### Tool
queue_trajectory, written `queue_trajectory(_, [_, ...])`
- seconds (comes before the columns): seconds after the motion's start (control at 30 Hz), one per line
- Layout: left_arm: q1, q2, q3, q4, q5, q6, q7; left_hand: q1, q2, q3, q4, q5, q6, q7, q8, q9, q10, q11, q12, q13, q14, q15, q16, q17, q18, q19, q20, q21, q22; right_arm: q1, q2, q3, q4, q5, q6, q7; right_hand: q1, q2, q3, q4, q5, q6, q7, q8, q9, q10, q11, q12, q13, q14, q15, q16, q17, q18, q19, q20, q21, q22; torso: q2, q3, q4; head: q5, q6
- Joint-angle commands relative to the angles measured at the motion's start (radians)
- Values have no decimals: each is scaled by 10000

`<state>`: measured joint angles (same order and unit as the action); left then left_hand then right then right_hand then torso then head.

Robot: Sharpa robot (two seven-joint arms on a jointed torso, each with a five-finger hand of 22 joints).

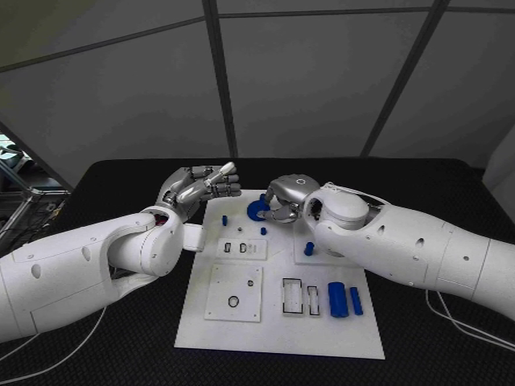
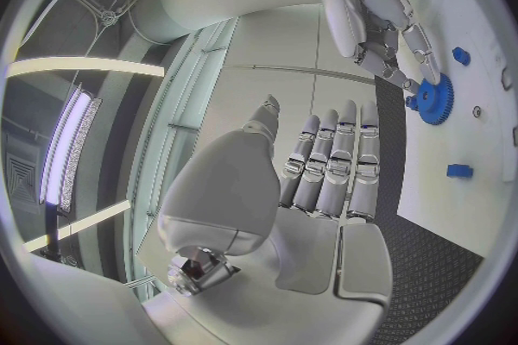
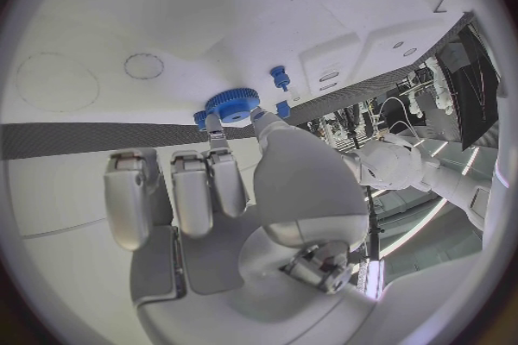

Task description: Assemble the parts on the task board

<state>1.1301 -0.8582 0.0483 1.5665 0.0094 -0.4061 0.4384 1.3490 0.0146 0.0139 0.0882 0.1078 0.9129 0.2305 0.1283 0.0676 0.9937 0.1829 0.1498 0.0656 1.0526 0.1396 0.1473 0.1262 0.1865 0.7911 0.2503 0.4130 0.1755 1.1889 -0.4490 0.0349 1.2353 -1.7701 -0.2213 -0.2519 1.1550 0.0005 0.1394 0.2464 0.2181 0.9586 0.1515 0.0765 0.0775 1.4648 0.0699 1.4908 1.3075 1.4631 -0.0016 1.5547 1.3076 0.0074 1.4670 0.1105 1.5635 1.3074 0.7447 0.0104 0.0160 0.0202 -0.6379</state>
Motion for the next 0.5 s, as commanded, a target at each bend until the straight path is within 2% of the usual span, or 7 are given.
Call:
queue_trajectory(0.03, [19,-10,10,-10,-54,98,16,2,45,1,-65,13,-29,17,-60,-16,-70,-10,-48,-10,-74,3,-60,7,-51,-43,11,-42,-15,19,-319,6,324,217,-1388,170,123,-116,62,-116,59,57,-7,-77,-12,549,-4,34,1910,1013,-36,45,2340,-60,991,-15,48,2580,-2,10,-22,-3,13])
queue_trajectory(0.13, [18,-24,10,-30,-54,95,18,2,45,1,-65,13,-29,17,-60,-16,-70,-10,-48,-10,-74,3,-60,7,-51,-43,11,-42,-15,18,-757,10,706,602,-2022,482,295,-245,111,-262,102,1,21,-120,-32,489,14,-57,1831,995,-30,12,2262,-49,957,-15,29,2540,-7,14,-36,-12,38])
queue_trajectory(0.2, [18,-36,10,-53,-54,96,21,2,45,1,-65,13,-29,17,-60,-16,-70,-10,-48,-10,-74,3,-60,7,-51,-43,11,-42,-15,19,-1327,14,1176,1163,-2339,797,422,-360,135,-365,111,-47,46,-134,-47,427,39,-148,1751,975,-20,-23,2179,-28,888,-8,-8,2460,-23,8,-26,-19,66])
queue_trajectory(0.23, [17,-37,10,-58,-54,97,21,2,45,1,-65,13,-29,17,-60,-16,-70,-10,-48,-10,-74,3,-60,7,-51,-43,11,-42,-15,19,-1435,15,1259,1271,-2358,845,433,-389,130,-377,110,-48,50,-132,-47,423,42,-154,1746,973,-19,-27,2170,-27,882,-7,-12,2454,-27,12,-35,-18,71])
queue_trajectory(0.33, [16,-40,8,-93,-54,101,20,2,45,1,-65,13,-29,17,-60,-16,-70,-10,-48,-10,-74,3,-60,7,-51,-43,11,-42,-15,24,-2354,19,1890,2195,-2311,1217,580,-620,101,-506,110,12,54,-104,-38,369,47,-236,1677,944,-19,-81,2047,3,784,-2,-66,2342,-44,19,-47,-50,125])
queue_trajectory(0.43, [14,-13,7,-142,-54,104,17,0,47,2,-66,13,-32,18,-61,-17,-73,-8,-50,-10,-73,3,-63,8,-51,-44,12,-43,-15,26,-3206,21,2347,2844,-2257,1649,1282,-963,188,-1008,17,55,39,-101,-34,318,24,-305,1624,939,-6,-94,2028,16,739,9,-93,2291,-74,43,-111,-28,122])
queue_trajectory(0.5, [12,7,6,-174,-54,106,16,-4,50,3,-68,13,-40,21,-65,-17,-82,-5,-54,-11,-72,6,-73,9,-51,-47,14,-44,-17,27,-3715,21,2546,3153,-2197,1893,1614,-1108,185,-1238,27,77,25,-103,-35,325,14,-298,1634,952,-18,-72,2083,14,748,4,-90,2301,-88,64,-156,-35,143])
